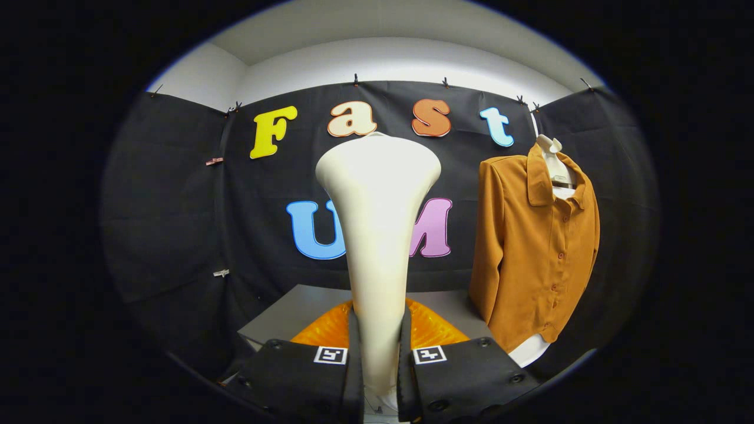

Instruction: Iron the clothes twice with a garment steamer, once on the left side and once on the right side.

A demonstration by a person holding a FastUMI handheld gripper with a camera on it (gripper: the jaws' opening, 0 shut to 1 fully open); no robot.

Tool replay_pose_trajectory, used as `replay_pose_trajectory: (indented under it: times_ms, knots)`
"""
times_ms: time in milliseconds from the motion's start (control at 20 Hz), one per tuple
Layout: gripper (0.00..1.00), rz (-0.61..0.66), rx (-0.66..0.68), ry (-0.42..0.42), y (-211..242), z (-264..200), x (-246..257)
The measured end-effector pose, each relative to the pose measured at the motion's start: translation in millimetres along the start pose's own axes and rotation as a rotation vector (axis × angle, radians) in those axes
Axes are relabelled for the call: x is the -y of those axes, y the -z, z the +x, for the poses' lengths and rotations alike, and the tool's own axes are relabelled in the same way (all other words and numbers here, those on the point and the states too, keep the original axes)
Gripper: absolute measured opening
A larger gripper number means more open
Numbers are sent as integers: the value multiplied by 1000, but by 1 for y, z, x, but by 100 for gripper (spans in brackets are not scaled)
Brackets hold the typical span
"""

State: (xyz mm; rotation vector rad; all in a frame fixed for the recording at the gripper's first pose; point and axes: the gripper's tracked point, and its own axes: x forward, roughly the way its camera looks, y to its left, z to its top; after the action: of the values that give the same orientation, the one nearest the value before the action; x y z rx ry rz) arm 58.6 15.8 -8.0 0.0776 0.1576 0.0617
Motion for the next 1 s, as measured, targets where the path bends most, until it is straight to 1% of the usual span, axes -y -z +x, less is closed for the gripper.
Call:
replay_pose_trajectory:
  times_ms: [1000]
  knots:
    - [26, 2, -2, 16, 3, 5, 14]
